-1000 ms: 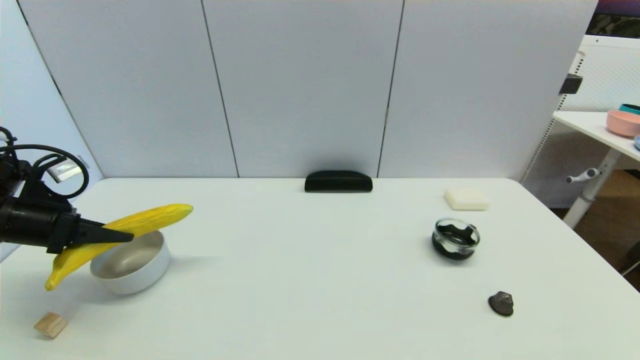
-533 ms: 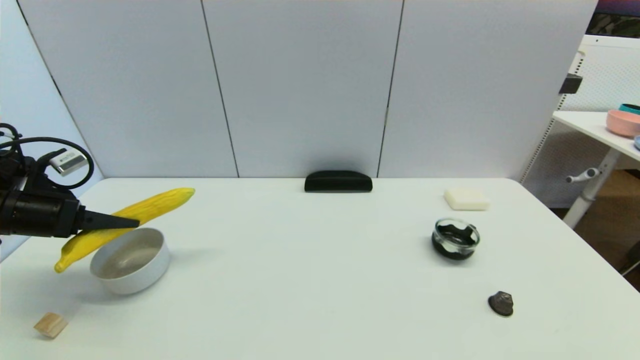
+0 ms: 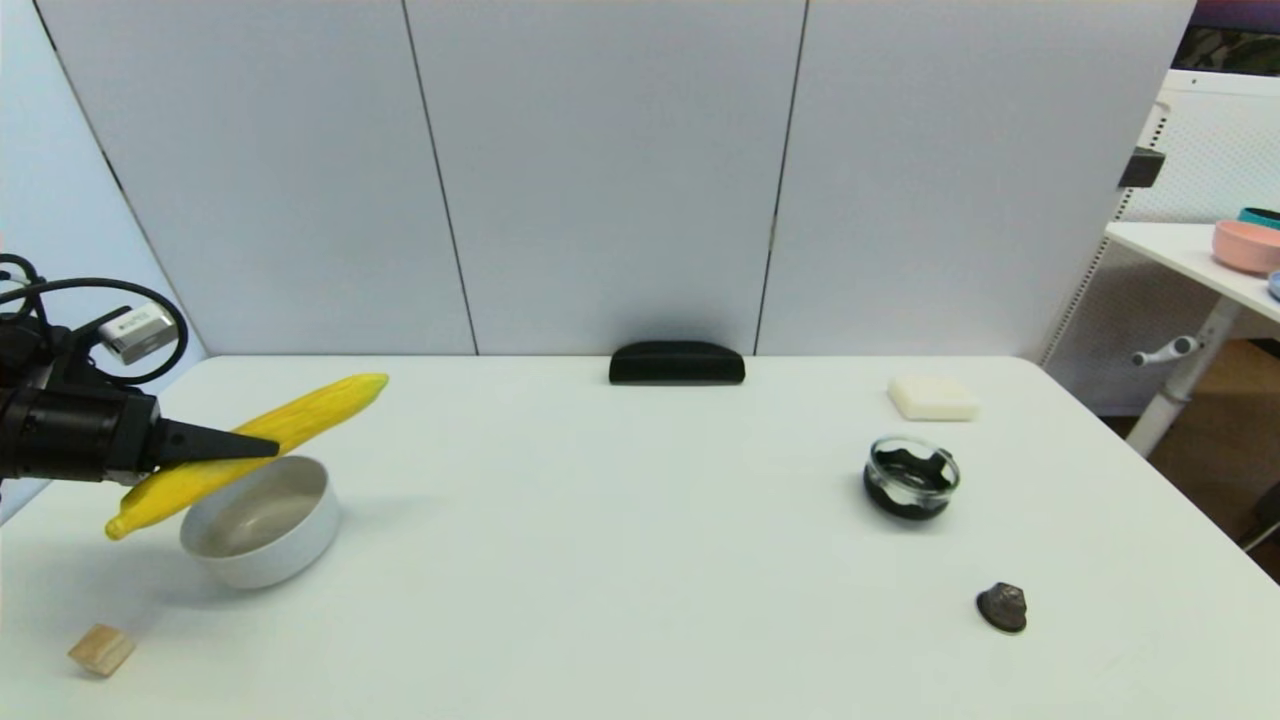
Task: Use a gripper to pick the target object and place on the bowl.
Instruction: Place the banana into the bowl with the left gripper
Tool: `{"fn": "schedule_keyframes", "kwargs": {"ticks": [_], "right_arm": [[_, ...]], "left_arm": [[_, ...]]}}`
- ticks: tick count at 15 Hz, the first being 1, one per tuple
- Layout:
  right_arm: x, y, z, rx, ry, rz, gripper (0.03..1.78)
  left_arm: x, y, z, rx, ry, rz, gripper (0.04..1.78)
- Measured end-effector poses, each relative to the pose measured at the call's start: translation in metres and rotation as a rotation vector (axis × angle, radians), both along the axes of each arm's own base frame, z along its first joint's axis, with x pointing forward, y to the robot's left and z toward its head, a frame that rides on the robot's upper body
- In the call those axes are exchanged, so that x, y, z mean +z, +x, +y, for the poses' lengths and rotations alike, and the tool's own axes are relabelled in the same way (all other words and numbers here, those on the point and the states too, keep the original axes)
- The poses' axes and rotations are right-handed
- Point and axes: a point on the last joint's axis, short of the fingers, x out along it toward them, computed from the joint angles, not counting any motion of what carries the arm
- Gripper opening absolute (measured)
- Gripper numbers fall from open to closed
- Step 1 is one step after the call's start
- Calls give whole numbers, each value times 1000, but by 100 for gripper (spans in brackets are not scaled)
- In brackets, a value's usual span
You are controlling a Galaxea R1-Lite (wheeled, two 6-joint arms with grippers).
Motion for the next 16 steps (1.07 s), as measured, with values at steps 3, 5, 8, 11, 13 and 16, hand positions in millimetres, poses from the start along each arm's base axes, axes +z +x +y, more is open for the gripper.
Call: {"fn": "schedule_keyframes", "kwargs": {"ticks": [3, 5, 8, 11, 13, 16], "right_arm": [[0, 0, 0, 0, 0, 0, 171], [0, 0, 0, 0, 0, 0, 171], [0, 0, 0, 0, 0, -1, 171], [0, 0, 0, 0, 0, 0, 171], [0, 0, 0, 0, 0, -1, 171], [0, 0, 0, 0, 0, 0, 171]], "left_arm": [[-2, 2, 1, 43, -38, 72, 62], [-4, 3, 2, 64, -56, 109, 62], [-9, 2, 9, 91, -65, 134, 62], [-13, 1, 12, 105, -77, 158, 62], [-16, 1, 13, 113, -84, 173, 62], [-23, -1, 13, 114, -97, 202, 62]]}}
